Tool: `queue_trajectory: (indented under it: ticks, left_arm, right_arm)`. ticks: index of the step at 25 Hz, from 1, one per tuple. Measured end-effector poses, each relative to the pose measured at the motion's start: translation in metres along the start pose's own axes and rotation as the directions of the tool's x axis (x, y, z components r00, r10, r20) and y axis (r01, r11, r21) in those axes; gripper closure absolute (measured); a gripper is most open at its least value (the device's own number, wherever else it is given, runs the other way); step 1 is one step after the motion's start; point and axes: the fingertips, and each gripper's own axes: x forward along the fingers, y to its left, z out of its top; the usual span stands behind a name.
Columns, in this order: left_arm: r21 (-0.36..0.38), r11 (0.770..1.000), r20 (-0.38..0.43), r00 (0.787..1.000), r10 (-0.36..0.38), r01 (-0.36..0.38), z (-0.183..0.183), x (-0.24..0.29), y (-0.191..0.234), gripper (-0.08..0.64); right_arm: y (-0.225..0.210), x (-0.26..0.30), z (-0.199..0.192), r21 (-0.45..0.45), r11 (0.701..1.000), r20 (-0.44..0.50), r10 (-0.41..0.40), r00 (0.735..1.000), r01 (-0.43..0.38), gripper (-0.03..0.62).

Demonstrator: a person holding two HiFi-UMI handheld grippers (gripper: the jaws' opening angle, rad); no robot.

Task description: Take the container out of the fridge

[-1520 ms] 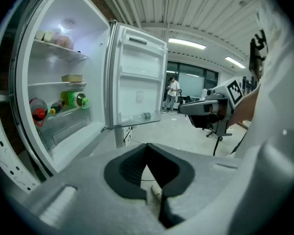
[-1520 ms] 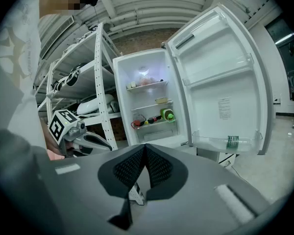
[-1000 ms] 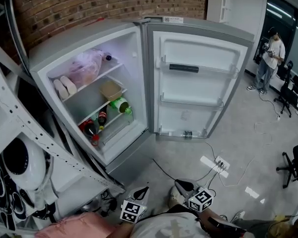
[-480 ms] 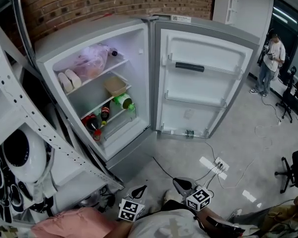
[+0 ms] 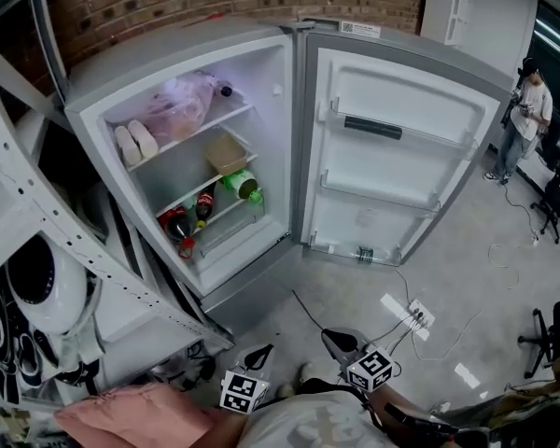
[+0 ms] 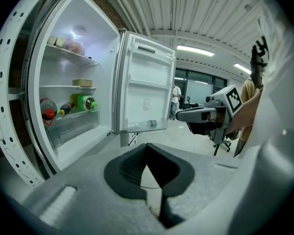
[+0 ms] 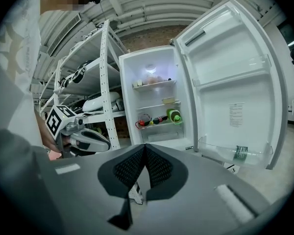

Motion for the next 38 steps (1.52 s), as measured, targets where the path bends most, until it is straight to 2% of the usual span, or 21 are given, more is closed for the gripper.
queue_trajectory:
  ticks: [9, 18, 29, 33, 38]
  left_arm:
    - [-0.054, 0.995, 0.01, 0.997, 0.08, -0.08, 0.028, 0.026, 0.02, 0.558]
    - [-0.088, 0.981, 0.016, 0.985, 0.173, -0.17, 0.052, 0.048, 0.038, 0.558]
    - [-0.172, 0.936, 0.026, 0.949, 0.316, -0.307, 0.059, 0.034, 0.084, 0.558]
    - [-0.191, 0.929, 0.037, 0.944, 0.329, -0.316, 0.06, 0.032, 0.101, 0.56]
    - [-0.204, 0.935, 0.045, 0.951, 0.306, -0.291, 0.062, 0.041, 0.125, 0.558]
  right_arm:
    - [-0.037, 0.037, 0.017, -0.035, 0.994, -0.023, 0.1, 0.995, -0.1, 0.586]
    - [-0.069, 0.073, 0.041, -0.062, 0.975, -0.019, 0.214, 0.977, -0.215, 0.586]
    - [-0.072, 0.117, 0.061, -0.091, 0.944, -0.027, 0.317, 0.948, -0.319, 0.586]
    - [-0.074, 0.139, 0.065, -0.122, 0.936, -0.045, 0.326, 0.944, -0.329, 0.586]
    - [-0.079, 0.17, 0.072, -0.165, 0.933, -0.068, 0.312, 0.948, -0.319, 0.586]
